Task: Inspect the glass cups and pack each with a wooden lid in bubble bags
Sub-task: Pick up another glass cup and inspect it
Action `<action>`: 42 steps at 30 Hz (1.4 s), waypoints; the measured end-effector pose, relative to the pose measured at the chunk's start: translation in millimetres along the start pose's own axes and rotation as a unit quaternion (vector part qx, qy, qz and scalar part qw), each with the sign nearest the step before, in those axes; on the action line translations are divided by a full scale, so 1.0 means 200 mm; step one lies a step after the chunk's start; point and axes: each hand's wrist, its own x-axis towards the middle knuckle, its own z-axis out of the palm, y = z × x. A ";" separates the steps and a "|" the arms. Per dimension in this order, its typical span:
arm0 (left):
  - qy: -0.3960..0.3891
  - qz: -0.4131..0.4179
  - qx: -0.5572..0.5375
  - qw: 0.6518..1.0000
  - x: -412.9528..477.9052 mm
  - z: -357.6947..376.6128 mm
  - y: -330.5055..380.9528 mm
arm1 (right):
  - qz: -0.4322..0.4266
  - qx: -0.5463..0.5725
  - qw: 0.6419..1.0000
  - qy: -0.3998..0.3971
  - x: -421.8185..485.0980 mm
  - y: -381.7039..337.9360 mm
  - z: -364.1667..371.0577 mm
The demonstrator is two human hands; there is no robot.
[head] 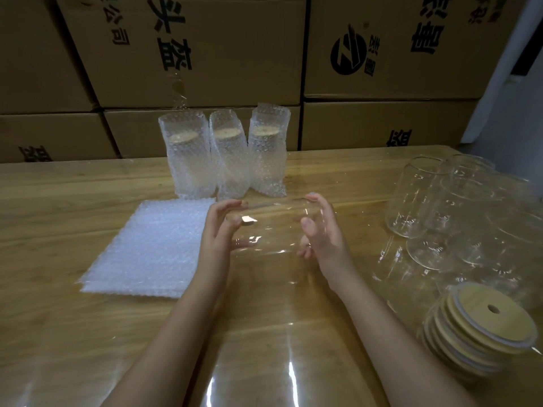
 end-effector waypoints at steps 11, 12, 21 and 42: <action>-0.051 -0.321 -0.128 0.937 0.08 -0.04 0.18 | -0.298 -0.197 0.932 0.056 -0.06 0.01 0.04; -0.037 -0.317 -0.114 0.941 0.08 -0.02 0.17 | -0.262 -0.177 0.947 0.064 -0.06 0.01 0.05; 0.022 -0.102 0.006 0.994 0.03 0.10 0.16 | 0.010 -0.018 0.992 0.124 -0.01 -0.03 0.05; -0.176 -0.019 0.385 0.906 -0.02 0.10 0.19 | 0.085 0.117 0.963 0.226 0.18 -0.16 0.08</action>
